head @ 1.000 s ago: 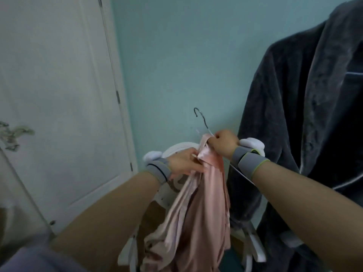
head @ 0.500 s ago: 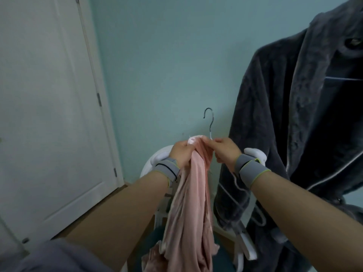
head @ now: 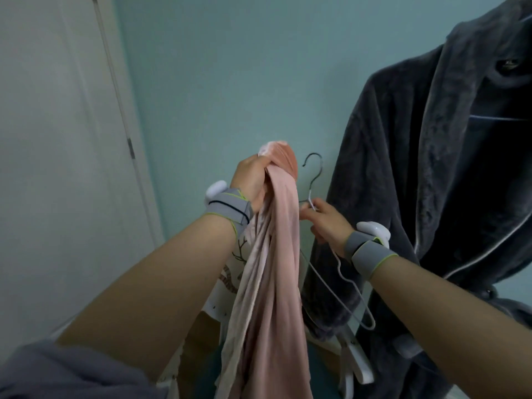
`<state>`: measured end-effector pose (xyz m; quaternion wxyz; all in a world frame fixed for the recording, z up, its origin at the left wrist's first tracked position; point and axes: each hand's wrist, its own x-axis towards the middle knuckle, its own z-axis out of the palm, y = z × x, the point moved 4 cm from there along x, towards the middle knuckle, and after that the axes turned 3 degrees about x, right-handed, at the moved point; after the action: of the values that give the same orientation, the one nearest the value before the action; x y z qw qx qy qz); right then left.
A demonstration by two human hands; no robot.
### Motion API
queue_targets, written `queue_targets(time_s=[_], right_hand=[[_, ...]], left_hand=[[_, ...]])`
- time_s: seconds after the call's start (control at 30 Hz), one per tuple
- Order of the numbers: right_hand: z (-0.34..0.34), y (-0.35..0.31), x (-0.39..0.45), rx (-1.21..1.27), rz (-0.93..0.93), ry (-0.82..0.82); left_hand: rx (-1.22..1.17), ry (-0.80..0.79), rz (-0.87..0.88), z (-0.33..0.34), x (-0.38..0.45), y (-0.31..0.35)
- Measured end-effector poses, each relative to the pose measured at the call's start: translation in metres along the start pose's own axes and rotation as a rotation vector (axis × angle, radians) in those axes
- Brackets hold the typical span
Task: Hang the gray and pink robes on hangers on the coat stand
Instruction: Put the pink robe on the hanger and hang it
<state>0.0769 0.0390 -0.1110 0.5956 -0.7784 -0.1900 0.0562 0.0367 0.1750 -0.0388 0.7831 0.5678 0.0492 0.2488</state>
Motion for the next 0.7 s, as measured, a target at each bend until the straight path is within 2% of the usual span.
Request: queue_targets(time_s=[0.07,0.13,0.23,0.33,0.4,0.5,0.6,0.7], right_hand=[[0.004,-0.001,-0.003,0.029,0.019,-0.096],[0.008,0.003,-0.009,0.086,0.032,-0.117],[0.008,0.003,-0.014,0.206,0.012,-0.05],[-0.001,-0.013,-0.008,0.09,-0.134,0.124],[-0.011,-0.02,-0.002,-0.021,-0.185,0.277],[-0.031,-0.021,0.001,-0.117,-0.16,0.411],[-0.059,-0.033,0.005,-0.301,-0.163,0.529],[-0.076,-0.051,0.007,-0.356,-0.18,0.474]], left_hand=[[-0.048,-0.011,0.03,0.01,0.003,0.012],[-0.041,-0.005,0.075,0.017,0.004,0.024],[-0.037,-0.005,0.127,0.023,0.006,0.041],[-0.008,0.001,0.166,0.026,0.006,0.051],[0.119,0.017,0.146,0.02,0.007,0.045],[0.402,0.028,-0.06,-0.007,0.005,0.021],[0.995,0.028,-0.104,-0.041,0.007,0.0],[1.094,0.06,-0.097,-0.055,-0.004,-0.015]])
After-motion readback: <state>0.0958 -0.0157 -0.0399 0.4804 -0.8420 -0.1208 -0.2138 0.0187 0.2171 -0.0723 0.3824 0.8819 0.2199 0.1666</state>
